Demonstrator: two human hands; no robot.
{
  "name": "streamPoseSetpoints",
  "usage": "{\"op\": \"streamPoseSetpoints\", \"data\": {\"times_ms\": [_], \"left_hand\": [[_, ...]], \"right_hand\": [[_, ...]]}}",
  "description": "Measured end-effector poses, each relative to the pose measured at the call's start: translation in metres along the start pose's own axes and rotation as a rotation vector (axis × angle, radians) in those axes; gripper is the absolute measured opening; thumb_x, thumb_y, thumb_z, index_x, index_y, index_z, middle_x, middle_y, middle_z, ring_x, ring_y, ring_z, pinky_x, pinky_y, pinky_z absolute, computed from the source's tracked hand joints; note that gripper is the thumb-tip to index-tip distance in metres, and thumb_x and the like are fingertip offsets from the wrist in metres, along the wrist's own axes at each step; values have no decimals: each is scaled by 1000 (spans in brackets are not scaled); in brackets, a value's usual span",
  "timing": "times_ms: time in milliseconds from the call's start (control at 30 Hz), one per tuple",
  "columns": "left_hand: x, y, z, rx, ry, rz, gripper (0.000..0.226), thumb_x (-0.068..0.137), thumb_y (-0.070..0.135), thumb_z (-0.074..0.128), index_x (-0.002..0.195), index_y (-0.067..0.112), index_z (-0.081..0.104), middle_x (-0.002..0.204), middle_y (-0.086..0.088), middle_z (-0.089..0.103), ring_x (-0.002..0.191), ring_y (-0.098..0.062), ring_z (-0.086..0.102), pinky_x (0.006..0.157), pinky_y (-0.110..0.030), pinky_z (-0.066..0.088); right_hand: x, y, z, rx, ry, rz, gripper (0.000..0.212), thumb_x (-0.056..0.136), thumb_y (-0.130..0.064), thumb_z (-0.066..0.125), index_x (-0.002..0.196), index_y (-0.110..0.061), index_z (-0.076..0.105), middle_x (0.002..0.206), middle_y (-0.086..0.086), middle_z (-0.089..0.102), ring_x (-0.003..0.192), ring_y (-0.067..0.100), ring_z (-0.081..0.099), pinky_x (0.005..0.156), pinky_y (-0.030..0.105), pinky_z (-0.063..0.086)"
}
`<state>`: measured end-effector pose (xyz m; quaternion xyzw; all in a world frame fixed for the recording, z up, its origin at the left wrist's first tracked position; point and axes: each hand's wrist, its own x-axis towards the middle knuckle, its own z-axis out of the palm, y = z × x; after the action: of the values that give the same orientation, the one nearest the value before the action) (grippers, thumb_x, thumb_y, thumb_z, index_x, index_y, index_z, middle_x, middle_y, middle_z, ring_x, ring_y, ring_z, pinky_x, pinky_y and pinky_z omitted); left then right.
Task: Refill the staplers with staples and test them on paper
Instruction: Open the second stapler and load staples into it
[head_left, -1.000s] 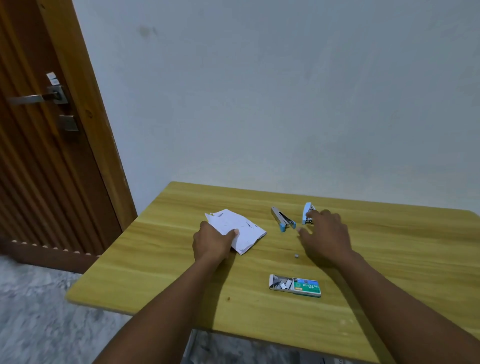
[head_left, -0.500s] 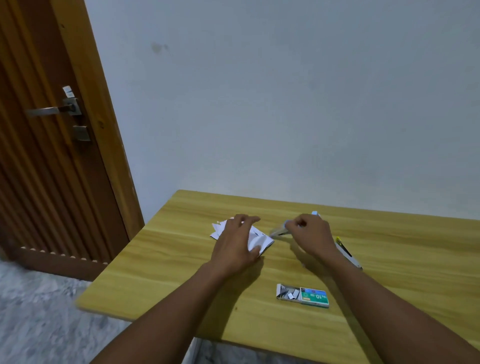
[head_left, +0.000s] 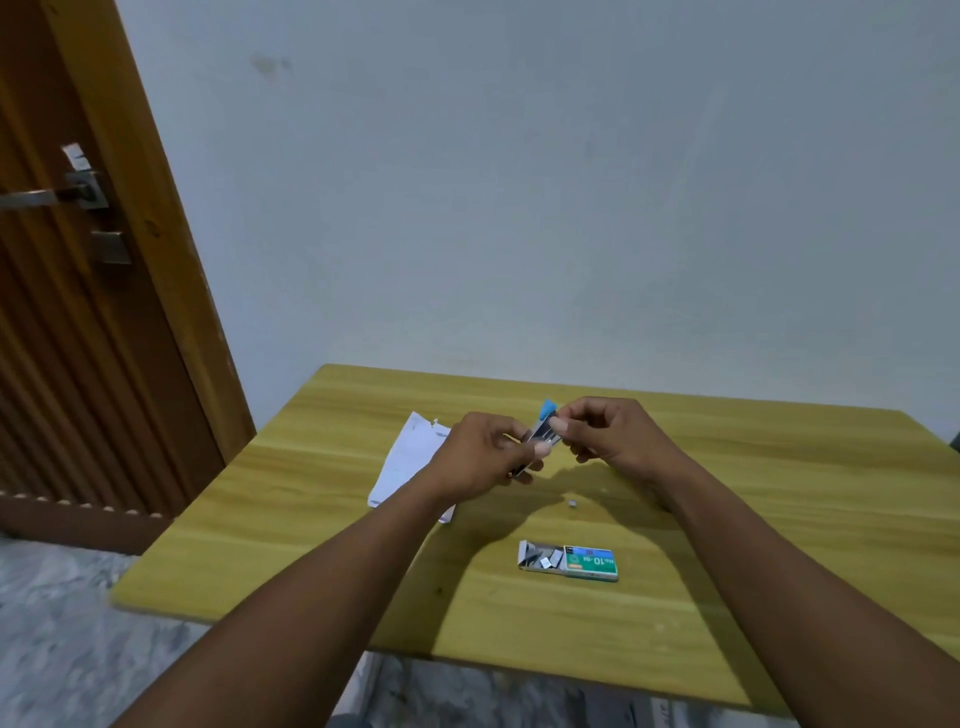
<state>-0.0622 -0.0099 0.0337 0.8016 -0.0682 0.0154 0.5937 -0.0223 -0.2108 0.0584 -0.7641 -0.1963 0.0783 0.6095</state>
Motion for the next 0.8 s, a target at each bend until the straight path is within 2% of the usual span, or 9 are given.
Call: {"op": "streamPoseSetpoints", "data": {"times_ms": [200,300,400,467,533,600,633,733,800], "left_hand": [[-2,1,5,-34,36,32,19,97,28,67,94,9,70,92,-11,79,89,-23,78,91,-42,59],[-2,1,19,-55,148,54,19,101,28,61,100,10,66,93,-10,79,86,-20,78,94,-47,58],[-2,1,25,-134,338,38,20,103,42,50,99,25,58,91,2,80,91,-19,76,92,-52,58],[1,5,21,-219,374,10,23,104,47,45,102,26,55,95,8,80,99,-19,74,95,-50,56],[1,7,18,-319,375,-30,20,106,37,48,105,19,57,102,4,79,104,-21,73,94,-44,58],[0,7,13,-417,423,-64,11,102,25,59,109,16,57,111,-4,75,102,-24,73,85,-36,60],[-3,6,9,-453,453,-72,20,98,20,65,114,17,54,115,-6,72,99,-23,73,79,-32,60],[-12,-1,-7,-251,510,-10,60,85,25,81,131,30,43,122,4,61,99,-8,66,73,-23,53],[-15,-7,-16,33,424,102,66,77,38,87,131,38,49,123,12,60,109,-3,61,84,-24,51]], "right_hand": [[5,10,8,49,9,-34,13,91,-19,69,92,-7,74,69,2,57,63,14,52,65,29,52],[9,10,12,115,96,-58,17,92,-17,68,96,-2,73,67,0,56,61,11,50,62,25,51],[7,17,10,186,152,-27,16,94,-13,64,93,2,70,66,6,53,60,14,48,59,24,51],[3,26,8,296,181,43,14,95,-12,63,90,0,69,69,10,54,62,18,50,60,26,52],[-2,33,8,419,207,88,11,94,-11,63,91,-1,68,71,10,55,64,17,52,63,28,53],[-5,34,6,514,245,91,10,94,-9,62,95,0,66,71,9,56,65,17,54,65,27,55],[-6,33,3,529,260,79,9,94,-8,62,95,0,65,71,9,56,65,17,54,64,26,56],[-5,34,-7,461,265,44,10,94,-8,63,94,1,67,73,11,57,65,19,54,63,26,56],[-4,33,-11,401,225,30,10,93,-7,63,95,2,67,74,11,58,65,20,55,62,25,56]]}}
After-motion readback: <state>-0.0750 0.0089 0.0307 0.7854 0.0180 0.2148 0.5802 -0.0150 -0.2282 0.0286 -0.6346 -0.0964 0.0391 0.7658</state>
